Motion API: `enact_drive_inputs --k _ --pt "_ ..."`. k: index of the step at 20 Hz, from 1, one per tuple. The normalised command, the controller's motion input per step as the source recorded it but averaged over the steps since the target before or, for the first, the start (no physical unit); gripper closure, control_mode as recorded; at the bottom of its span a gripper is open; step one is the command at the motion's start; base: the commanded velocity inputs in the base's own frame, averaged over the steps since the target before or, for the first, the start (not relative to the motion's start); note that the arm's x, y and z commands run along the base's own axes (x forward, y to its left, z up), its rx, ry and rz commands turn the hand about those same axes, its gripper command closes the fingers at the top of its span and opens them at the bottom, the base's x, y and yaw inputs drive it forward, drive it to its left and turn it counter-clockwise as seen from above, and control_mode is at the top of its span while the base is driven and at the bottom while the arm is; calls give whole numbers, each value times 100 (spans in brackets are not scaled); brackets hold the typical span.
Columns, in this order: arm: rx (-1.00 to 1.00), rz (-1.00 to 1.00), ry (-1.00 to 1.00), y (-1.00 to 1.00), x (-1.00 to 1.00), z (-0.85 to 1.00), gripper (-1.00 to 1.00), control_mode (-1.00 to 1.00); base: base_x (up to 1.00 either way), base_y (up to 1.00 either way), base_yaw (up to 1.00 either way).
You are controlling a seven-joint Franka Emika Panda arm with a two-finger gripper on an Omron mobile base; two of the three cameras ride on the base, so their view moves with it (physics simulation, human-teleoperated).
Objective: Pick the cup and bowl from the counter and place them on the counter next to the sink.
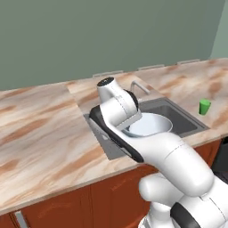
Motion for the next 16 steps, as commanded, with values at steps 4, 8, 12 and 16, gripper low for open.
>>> enact_drive_inputs --k 4,8,12,16 --pt "0 0 0 0 0 0 100 100 94 53 8" --pt "0 0 0 0 0 0 100 100 0 6 0" --pt "0 0 0 0 0 0 100 100 0 0 0" --pt "0 0 0 0 0 0 100 100 0 0 0"
